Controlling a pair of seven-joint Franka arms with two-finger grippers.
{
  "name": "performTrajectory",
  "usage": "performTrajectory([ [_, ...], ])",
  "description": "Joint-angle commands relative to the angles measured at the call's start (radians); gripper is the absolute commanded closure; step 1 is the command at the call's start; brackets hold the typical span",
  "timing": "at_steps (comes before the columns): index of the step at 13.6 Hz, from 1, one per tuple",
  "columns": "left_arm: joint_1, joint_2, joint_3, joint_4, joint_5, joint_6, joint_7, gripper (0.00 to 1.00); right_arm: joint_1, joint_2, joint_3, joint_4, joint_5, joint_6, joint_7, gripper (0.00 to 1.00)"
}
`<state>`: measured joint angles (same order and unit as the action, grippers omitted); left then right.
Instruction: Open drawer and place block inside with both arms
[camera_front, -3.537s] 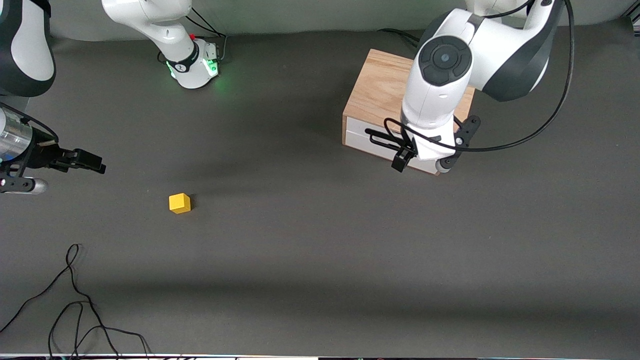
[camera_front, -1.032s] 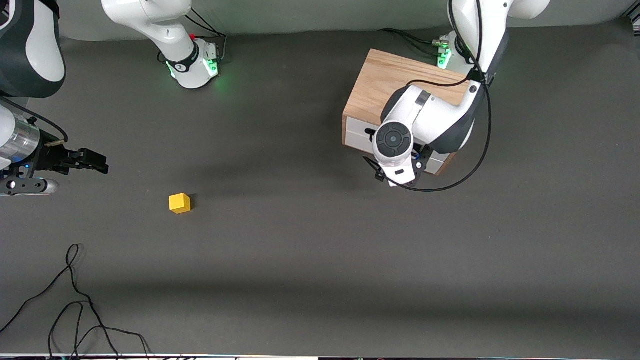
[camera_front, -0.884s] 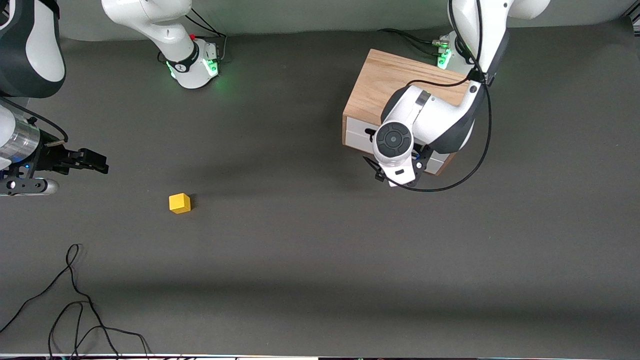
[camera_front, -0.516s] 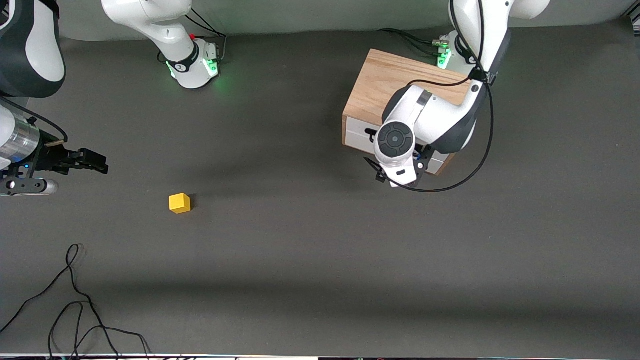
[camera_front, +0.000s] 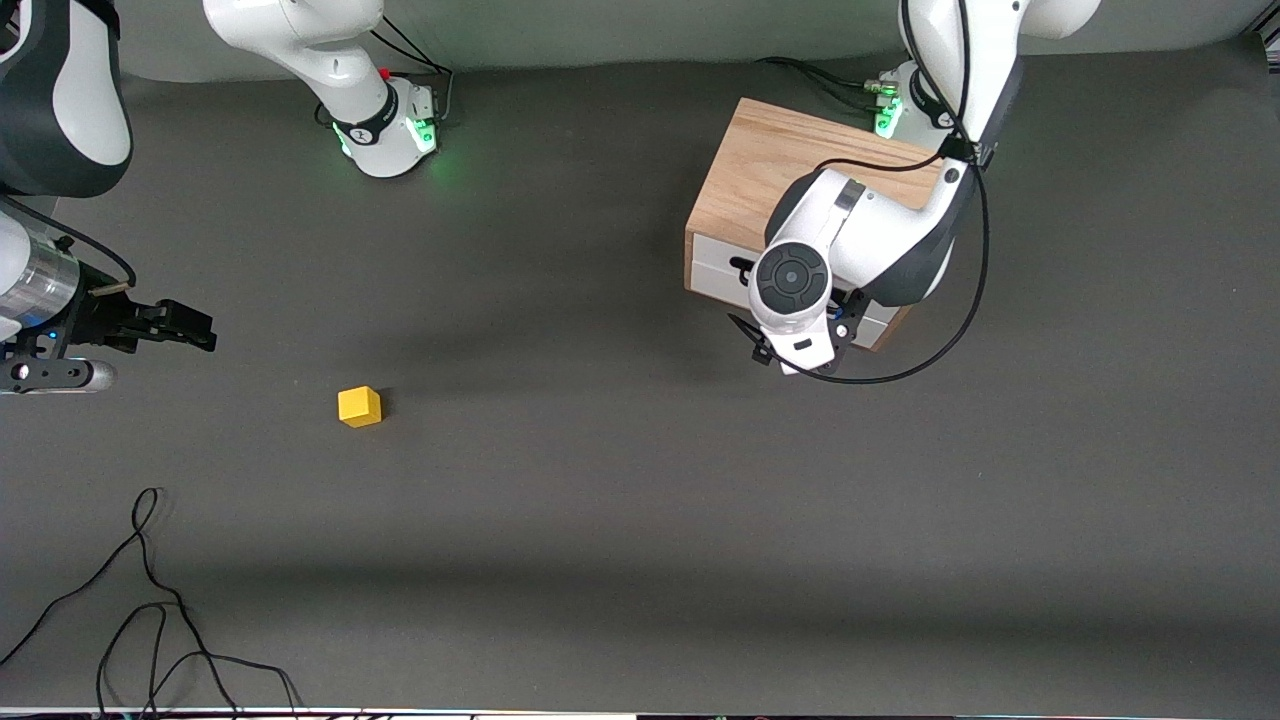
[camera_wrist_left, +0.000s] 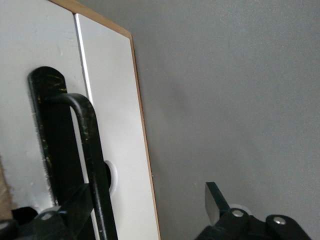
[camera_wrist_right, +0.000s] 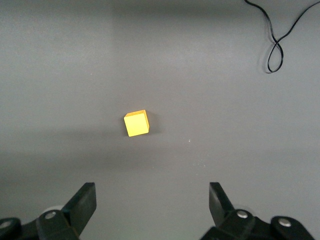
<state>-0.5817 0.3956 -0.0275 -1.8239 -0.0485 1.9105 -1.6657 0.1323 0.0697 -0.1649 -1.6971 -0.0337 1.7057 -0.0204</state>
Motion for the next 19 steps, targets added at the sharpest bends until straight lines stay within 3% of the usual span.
performTrajectory([
  [1, -0.006, -0.008, 0.004, -0.002, -0.005, -0.015, -0.016, 0.0, 0.006, 0.015, -0.005, 0.023, -0.008, -0.001, 0.002, 0.0],
  [19, -0.007, -0.003, 0.004, -0.002, -0.002, -0.011, -0.016, 0.0, 0.004, 0.021, -0.005, 0.048, 0.0, 0.038, 0.002, 0.0],
])
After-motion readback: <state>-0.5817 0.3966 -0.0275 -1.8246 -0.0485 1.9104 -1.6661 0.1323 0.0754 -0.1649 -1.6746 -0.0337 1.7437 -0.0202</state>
